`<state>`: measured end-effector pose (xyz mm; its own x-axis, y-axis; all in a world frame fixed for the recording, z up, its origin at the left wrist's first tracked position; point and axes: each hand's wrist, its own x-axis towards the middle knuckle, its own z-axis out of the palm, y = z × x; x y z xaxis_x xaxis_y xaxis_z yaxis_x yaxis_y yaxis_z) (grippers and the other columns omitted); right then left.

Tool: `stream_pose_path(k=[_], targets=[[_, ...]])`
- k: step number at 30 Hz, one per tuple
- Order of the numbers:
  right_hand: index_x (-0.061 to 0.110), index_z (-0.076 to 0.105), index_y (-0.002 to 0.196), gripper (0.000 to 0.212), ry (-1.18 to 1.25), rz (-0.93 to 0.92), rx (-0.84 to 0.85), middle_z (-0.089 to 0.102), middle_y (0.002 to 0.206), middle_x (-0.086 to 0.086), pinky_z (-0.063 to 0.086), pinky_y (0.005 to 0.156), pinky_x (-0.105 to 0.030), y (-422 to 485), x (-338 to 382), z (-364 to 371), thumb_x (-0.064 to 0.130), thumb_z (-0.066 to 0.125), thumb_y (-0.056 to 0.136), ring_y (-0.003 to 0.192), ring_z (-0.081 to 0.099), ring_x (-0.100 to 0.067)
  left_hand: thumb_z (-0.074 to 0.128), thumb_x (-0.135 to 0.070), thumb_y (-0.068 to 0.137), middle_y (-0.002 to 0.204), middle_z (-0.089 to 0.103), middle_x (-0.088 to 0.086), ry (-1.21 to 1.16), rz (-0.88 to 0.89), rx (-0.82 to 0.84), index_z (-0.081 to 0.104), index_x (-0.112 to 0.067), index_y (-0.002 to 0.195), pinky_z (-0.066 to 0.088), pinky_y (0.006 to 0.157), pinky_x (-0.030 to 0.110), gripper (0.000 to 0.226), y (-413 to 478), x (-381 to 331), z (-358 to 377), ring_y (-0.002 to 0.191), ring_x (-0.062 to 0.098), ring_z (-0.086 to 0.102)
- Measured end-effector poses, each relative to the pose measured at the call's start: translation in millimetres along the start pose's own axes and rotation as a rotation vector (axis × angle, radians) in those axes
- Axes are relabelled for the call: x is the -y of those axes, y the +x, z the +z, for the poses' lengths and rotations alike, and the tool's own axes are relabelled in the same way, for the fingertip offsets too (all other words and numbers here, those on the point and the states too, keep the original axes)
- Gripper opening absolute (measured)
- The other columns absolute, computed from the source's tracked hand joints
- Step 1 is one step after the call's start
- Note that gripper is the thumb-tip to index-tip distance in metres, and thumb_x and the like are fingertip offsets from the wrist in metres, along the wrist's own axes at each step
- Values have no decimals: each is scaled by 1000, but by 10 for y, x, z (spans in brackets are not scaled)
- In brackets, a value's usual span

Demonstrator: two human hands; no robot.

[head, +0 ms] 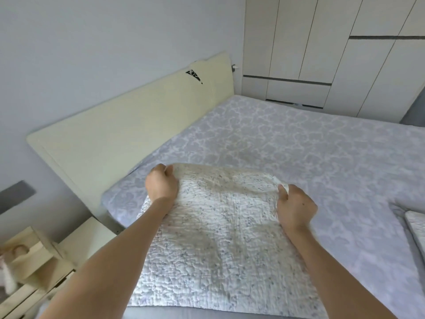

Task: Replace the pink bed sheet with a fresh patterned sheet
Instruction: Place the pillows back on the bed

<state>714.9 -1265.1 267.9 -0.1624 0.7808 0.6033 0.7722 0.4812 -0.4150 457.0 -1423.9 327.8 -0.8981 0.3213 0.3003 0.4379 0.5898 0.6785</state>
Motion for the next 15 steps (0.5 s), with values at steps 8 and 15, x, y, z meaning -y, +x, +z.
stream_pose_path(k=[8, 15], targets=[[15, 34, 51, 40, 23, -21, -53, 25, 43, 4, 10, 55, -10, 415, 984, 902, 32, 47, 85, 35, 20, -12, 46, -11, 95, 52, 34, 3, 15, -14, -2, 29, -12, 55, 19, 51, 32, 43, 1203, 535, 61, 55, 20, 33], [15, 31, 55, 40, 67, 41, -25, 28, 43, 2, 12, 52, -12, 1194, 1544, 2051, 22, 59, 83, 36, 23, -13, 45, -9, 93, 52, 30, 4, -23, 6, -26, 31, -10, 58, 17, 53, 33, 37, 2661, 618, 696, 57, 22, 30]])
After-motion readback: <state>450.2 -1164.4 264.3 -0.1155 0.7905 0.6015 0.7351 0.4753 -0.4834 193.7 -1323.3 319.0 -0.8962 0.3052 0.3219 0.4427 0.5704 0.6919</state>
